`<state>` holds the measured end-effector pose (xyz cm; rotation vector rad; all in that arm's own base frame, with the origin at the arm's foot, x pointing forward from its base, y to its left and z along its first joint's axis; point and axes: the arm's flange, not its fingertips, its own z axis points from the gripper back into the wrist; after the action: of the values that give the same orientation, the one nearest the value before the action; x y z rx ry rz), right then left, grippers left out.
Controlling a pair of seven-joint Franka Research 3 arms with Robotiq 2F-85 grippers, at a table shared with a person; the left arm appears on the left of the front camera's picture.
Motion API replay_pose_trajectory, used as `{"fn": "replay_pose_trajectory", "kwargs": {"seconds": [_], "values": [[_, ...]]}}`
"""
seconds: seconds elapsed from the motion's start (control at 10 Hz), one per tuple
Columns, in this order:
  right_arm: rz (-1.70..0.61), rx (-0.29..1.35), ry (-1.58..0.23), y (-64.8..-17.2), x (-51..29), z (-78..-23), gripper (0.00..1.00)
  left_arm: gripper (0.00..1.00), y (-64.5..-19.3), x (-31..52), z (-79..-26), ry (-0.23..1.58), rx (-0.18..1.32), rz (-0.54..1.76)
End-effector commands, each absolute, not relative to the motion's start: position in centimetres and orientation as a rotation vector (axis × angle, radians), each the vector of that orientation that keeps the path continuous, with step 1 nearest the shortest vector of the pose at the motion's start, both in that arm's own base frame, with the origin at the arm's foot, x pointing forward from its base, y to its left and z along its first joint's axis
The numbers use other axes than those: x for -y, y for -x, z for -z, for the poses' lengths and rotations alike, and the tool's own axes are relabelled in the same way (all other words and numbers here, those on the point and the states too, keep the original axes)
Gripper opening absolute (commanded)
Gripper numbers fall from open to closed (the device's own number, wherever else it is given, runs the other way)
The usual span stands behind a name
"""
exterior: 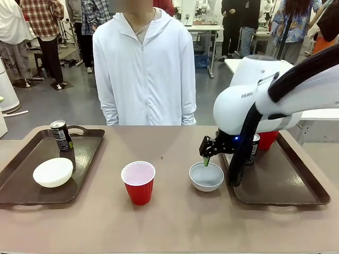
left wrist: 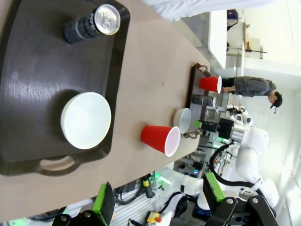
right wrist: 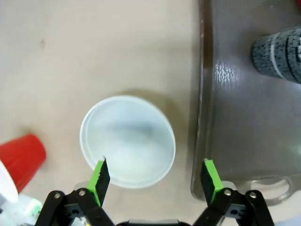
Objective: Prepare tableware on both trays.
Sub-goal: Pick up a Picnic Bowl from the table and place it on a Handle tray.
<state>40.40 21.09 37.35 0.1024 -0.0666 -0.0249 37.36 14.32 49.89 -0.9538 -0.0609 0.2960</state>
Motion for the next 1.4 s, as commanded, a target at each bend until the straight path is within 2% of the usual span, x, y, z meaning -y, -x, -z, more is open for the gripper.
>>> {"fn": "replay_pose_trajectory", "kwargs": {"seconds": [0.0,0.2,0.3,0.4,0.5,0.6,0.7,0.8,0.9,1.0,1.1,1.2,1.3], "values": [[0.103,0.076,-0.01,-42.3,-23.1,-36.1,1.0,1.0,-37.3,-14.7,-50.0,0.963,0.067,-0.284],[0.041,0.017,0.016,-42.4,-23.4,-35.3,1.0,1.0,-37.3,-14.7,-50.0,0.963,0.067,-0.284],[0.02,-0.004,0.022,-42.6,-23.2,-34.9,0.83,1.0,-37.3,-14.7,-50.0,0.963,0.067,-0.284],[0.022,-0.011,0.021,-42.6,-23.2,-34.8,0.81,1.0,-37.3,-14.7,-50.0,0.963,0.067,-0.284],[0.022,-0.01,0.022,-42.7,-23.1,-34.8,0.64,1.0,-37.3,-14.7,-50.0,0.963,0.067,-0.284],[0.024,-0.018,0.023,-42.9,-22.9,-34.6,0.61,1.0,-37.3,-14.7,-50.0,0.963,0.067,-0.284],[0.027,-0.035,0.026,-43.1,-22.8,-34.0,0.63,1.0,-37.3,-14.7,-50.0,0.963,0.067,-0.284],[0.027,-0.049,0.023,-43.4,-22.7,-33.7,0.42,1.0,-37.3,-14.7,-50.0,0.963,0.067,-0.284],[0.021,-0.055,0.021,-43.4,-22.6,-33.5,0.44,1.0,-37.3,-14.7,-50.0,0.963,0.067,-0.284],[0.018,-0.062,0.019,-43.3,-22.5,-33.3,0.22,1.0,-37.3,-14.7,-50.0,0.963,0.067,-0.284],[0.019,-0.069,0.019,-43.5,-22.3,-33.2,0.24,1.0,-37.3,-14.7,-50.0,0.963,0.067,-0.284],[0.018,-0.072,0.018,-43.4,-22.2,-33.2,0.03,1.0,-37.3,-14.7,-50.0,0.963,0.067,-0.284],[0.01,-0.07,0.018,-43.2,-22.2,-33.3,0.05,1.0,-37.3,-14.7,-50.0,0.963,0.067,-0.284]]}}
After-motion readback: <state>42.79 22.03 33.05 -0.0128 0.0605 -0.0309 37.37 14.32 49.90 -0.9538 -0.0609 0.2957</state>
